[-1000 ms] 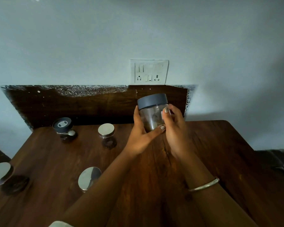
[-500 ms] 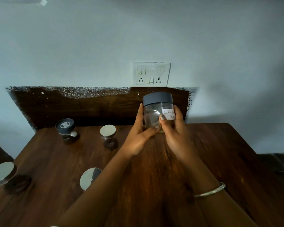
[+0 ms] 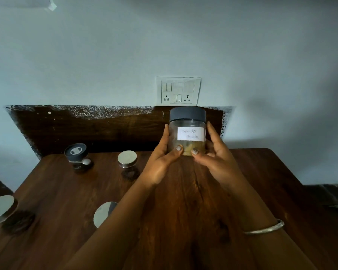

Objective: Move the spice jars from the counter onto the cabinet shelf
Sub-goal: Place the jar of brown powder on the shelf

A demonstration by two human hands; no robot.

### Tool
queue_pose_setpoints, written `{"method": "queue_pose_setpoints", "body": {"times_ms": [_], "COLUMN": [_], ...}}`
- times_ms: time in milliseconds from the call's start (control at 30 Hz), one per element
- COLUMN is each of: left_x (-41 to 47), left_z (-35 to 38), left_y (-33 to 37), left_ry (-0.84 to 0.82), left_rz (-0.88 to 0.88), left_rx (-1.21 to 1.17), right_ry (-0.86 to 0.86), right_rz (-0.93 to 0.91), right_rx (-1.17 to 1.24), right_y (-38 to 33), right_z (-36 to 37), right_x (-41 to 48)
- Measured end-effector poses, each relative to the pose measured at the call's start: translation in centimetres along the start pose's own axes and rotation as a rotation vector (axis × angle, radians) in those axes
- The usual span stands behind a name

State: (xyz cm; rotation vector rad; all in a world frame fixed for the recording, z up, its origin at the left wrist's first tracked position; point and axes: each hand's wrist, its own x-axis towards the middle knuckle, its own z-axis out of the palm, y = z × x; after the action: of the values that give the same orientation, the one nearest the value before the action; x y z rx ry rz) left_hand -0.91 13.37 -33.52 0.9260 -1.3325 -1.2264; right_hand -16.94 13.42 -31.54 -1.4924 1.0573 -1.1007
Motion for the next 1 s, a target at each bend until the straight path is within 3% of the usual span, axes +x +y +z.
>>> {"method": "queue_pose_setpoints", "body": {"times_ms": [200,567,733,1000], "left_x": [0.3,1.3,3.4,8.9], "left_z": [-0.3,-0.3,0.0,0.4], "left_y": [-0.3,1.2,4.8,14.7], "left_ry": [0.074,0.145,0.153,0.257], "left_rz": [0.010,0.190,0.284,0.586], "left_rx": [0.183,0.459,0.529,0.753], "right_ry": [0.036,0.122,0.176,0.274], "right_rz": [0.020,-0.059,-0.147,-0.429], "right_rx": [-0.151,-0.309,-0.364,-0.409], "right_y": [0.2,-1.3,-4.2,-14.2], "right_z": [-0.7,-1.1,-1.4,-2.7], "right_x": [0.3,1.3,3.4,7.7]}}
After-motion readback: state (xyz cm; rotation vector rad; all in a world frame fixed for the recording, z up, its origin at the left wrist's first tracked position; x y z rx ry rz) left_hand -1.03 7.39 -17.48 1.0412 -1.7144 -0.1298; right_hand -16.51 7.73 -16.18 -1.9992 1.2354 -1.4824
